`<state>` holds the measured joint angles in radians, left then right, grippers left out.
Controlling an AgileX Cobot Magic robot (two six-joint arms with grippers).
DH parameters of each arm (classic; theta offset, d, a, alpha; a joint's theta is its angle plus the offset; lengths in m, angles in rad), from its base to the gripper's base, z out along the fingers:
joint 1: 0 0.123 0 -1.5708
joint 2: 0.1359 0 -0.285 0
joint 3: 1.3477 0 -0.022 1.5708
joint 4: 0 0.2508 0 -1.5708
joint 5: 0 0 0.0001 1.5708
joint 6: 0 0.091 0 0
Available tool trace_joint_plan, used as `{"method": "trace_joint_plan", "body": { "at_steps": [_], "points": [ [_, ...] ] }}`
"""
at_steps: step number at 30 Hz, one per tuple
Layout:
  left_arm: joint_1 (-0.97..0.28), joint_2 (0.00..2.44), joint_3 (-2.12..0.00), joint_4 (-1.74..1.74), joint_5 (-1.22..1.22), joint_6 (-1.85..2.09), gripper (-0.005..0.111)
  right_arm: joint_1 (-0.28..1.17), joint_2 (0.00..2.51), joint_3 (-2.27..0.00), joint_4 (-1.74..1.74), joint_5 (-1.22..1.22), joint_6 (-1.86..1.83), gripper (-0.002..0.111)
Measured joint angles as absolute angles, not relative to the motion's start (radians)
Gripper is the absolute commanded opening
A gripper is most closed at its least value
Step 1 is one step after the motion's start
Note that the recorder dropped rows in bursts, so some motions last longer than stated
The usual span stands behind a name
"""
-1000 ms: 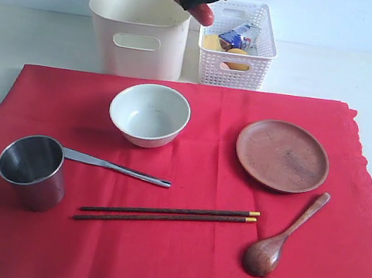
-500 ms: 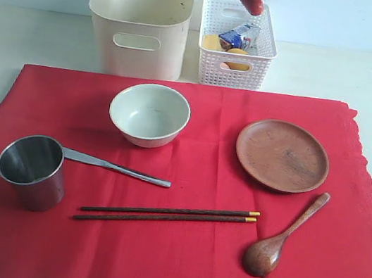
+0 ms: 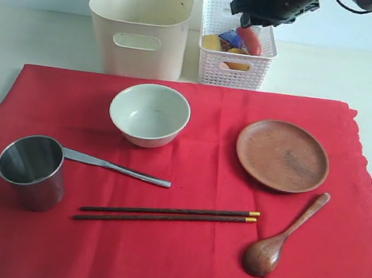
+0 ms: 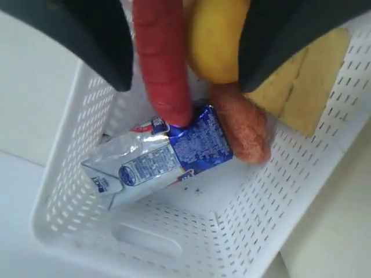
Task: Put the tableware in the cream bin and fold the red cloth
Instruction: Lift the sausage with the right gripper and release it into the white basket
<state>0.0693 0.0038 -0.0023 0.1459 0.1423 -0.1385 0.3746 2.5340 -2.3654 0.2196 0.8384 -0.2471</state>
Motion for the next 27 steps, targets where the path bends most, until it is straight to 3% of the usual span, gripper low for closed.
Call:
{"method": "trace_joint_plan", "body": {
  "at_steps": [3,6,8,16,27],
  "points": [
    [0.069,0.004,-0.002,0.146,0.142,-0.138,0.000,0.375,2.534,-2.365,0.211,0.841,-0.247,0.074],
    [0.069,0.004,-0.002,0.146,0.142,-0.138,0.000,0.375,2.532,-2.365,0.207,0.882,-0.247,0.070],
    [0.069,0.004,-0.002,0.146,0.142,-0.138,0.000,0.375,2.513,-2.365,0.153,0.926,-0.247,0.060],
    [0.069,0.004,-0.002,0.146,0.142,-0.138,0.000,0.377,2.364,-2.365,-0.066,1.138,-0.165,0.000],
    [0.069,0.004,-0.002,0.146,0.142,-0.138,0.000,0.402,2.313,-2.296,0.130,1.182,-0.220,0.000]
  ]
}}
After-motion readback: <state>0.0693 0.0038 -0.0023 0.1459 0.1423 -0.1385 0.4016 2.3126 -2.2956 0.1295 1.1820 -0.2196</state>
